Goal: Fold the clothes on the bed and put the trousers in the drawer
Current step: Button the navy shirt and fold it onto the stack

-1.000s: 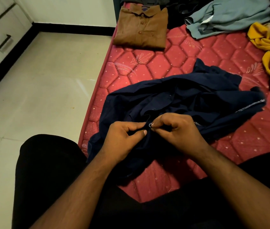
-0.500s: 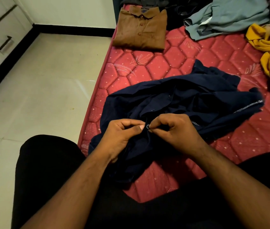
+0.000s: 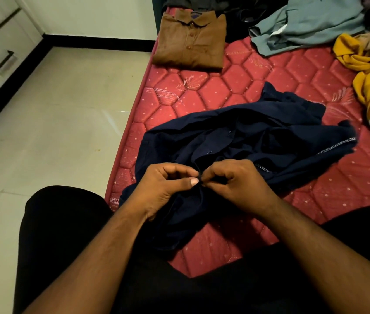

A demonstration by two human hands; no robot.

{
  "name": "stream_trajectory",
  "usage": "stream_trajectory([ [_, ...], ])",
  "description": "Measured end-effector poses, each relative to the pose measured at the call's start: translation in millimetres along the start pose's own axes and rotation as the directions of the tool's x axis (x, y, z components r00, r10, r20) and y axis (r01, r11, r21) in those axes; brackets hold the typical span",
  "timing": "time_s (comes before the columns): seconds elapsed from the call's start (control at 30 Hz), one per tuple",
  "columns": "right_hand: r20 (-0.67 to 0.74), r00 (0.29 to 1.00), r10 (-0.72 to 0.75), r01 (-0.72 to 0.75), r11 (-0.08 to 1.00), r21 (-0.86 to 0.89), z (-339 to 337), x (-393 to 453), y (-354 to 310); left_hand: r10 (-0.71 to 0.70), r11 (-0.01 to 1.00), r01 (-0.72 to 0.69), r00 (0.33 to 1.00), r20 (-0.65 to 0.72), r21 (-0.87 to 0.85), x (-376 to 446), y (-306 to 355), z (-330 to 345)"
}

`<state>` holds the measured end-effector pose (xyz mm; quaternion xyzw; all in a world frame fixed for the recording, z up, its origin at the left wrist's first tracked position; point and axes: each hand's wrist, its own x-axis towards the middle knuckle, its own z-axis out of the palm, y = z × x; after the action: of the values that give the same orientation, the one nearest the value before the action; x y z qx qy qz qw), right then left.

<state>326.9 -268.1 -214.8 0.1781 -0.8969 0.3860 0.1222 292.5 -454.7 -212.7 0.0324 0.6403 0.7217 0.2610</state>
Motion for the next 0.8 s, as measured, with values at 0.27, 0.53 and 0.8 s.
stream_trajectory([
  [0.27, -0.056, 0.998, 0.029, -0.024, 0.997, 0.079, 6, -5, -1, -0.011, 0.997, 0.001, 0.993, 0.119, 0.083, 2, -5, -1],
  [0.53, -0.038, 0.997, -0.073, 0.069, 0.992, -0.101, 10, -10, 4, -0.038, 0.982, 0.003, 0.983, 0.18, 0.188, 2, -6, -3],
  [0.8, -0.1, 0.991, -0.092, 0.083, 0.993, -0.089, 12, -9, 3, 0.004, 0.943, -0.056, 0.988, 0.157, 0.328, -2, -12, -2],
])
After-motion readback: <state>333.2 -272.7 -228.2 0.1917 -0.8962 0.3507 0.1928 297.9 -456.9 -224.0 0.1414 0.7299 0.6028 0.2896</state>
